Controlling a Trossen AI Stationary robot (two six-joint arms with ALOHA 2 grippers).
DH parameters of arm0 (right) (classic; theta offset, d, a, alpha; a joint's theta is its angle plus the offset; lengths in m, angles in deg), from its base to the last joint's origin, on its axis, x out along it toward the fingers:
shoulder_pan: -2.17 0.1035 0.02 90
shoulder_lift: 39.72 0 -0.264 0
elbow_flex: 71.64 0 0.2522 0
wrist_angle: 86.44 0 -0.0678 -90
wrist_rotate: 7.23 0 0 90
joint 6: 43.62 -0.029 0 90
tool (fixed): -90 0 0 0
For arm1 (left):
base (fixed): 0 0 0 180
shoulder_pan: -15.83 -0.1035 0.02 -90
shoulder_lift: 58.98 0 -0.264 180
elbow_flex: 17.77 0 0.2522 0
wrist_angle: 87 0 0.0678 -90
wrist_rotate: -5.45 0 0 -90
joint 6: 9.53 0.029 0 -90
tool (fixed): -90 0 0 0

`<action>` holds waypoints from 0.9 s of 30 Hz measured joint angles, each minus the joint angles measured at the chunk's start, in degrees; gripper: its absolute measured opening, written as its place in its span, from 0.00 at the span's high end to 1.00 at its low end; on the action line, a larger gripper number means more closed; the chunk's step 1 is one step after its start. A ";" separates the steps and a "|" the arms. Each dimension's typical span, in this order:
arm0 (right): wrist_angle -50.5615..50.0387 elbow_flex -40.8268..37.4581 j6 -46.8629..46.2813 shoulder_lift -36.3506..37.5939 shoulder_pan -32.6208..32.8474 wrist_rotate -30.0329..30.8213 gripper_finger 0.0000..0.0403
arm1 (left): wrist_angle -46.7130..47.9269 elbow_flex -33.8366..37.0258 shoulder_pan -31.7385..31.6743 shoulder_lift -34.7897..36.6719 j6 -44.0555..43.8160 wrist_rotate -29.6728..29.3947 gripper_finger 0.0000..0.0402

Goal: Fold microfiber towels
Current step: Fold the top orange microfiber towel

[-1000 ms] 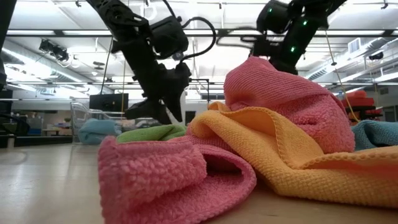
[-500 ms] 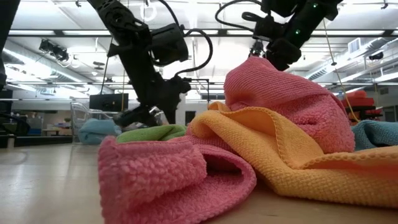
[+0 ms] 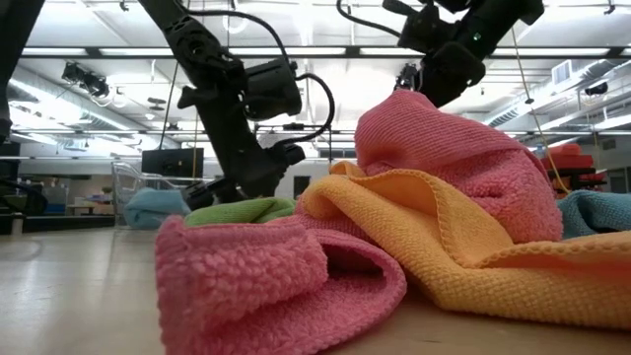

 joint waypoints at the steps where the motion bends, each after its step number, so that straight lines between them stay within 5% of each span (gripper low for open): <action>1: 0.16 0.00 -0.05 0.00 0.16 0.00 0.58 | 0.15 0.01 -0.27 -0.01 0.29 0.00 0.66; 11: 0.72 -0.28 -0.20 0.00 0.57 0.00 0.58 | -2.52 -0.01 0.14 -0.14 -4.45 0.15 0.97; 19: 10.89 -5.35 -2.24 -0.50 0.59 -0.24 0.58 | 3.38 -1.23 1.37 4.53 -15.32 0.04 0.98; 27: 24.15 -5.84 -1.47 -5.81 4.39 -0.26 0.58 | 21.39 -12.95 0.13 7.49 -30.28 4.22 0.97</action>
